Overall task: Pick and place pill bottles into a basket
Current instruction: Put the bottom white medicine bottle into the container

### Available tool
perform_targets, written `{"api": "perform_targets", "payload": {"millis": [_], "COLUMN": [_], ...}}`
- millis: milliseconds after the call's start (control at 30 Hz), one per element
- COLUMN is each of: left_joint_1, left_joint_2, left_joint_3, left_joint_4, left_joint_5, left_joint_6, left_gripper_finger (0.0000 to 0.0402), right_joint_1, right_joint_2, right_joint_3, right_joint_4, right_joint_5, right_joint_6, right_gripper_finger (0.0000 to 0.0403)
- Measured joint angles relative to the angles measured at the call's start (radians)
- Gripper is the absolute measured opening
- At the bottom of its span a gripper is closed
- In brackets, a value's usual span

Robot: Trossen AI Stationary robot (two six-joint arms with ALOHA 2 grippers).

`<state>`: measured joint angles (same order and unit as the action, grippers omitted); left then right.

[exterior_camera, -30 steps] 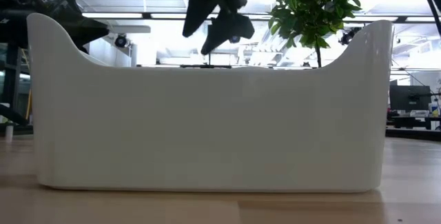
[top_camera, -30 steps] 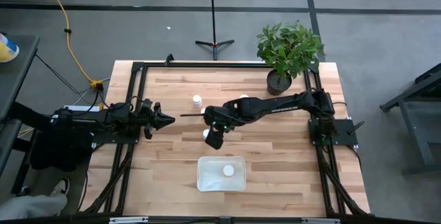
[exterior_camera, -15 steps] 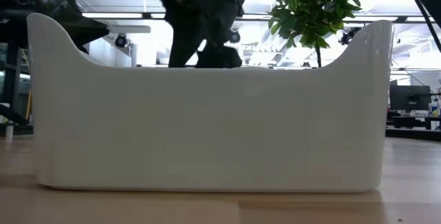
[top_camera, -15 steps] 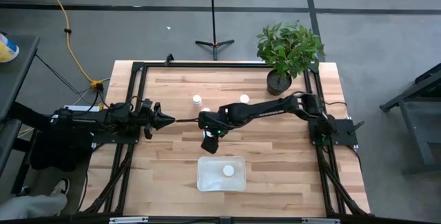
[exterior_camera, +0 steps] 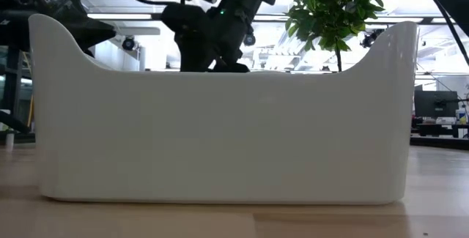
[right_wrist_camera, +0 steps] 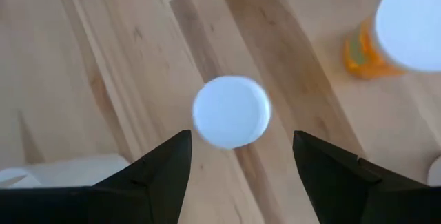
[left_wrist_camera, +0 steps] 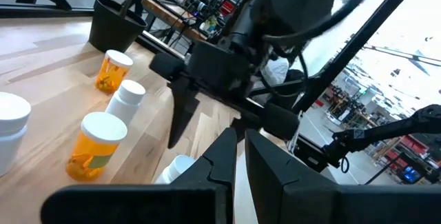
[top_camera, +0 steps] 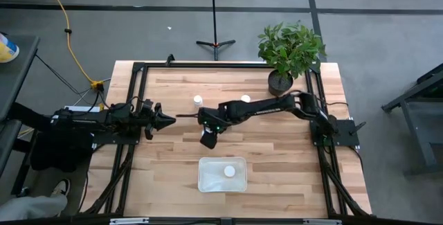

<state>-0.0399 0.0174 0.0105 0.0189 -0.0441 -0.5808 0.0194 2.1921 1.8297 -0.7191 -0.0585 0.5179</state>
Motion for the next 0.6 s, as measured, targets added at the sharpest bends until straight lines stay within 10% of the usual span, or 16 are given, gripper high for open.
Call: {"api": "perform_targets", "payload": {"millis": [600], "left_joint_1": [0.0], "left_joint_2": [0.0], "left_joint_3": [0.0], "left_joint_4": [0.0], "left_joint_5": [0.0], "left_joint_6": [0.0], "left_gripper_finger": [0.0067], "right_joint_1": [-0.019], "right_joint_2": [0.0], "right_joint_3": [0.0], "right_joint_4": [0.093], "right_joint_5": [-0.064], "right_joint_6": [-0.005], "right_gripper_finger": [0.0246]}}
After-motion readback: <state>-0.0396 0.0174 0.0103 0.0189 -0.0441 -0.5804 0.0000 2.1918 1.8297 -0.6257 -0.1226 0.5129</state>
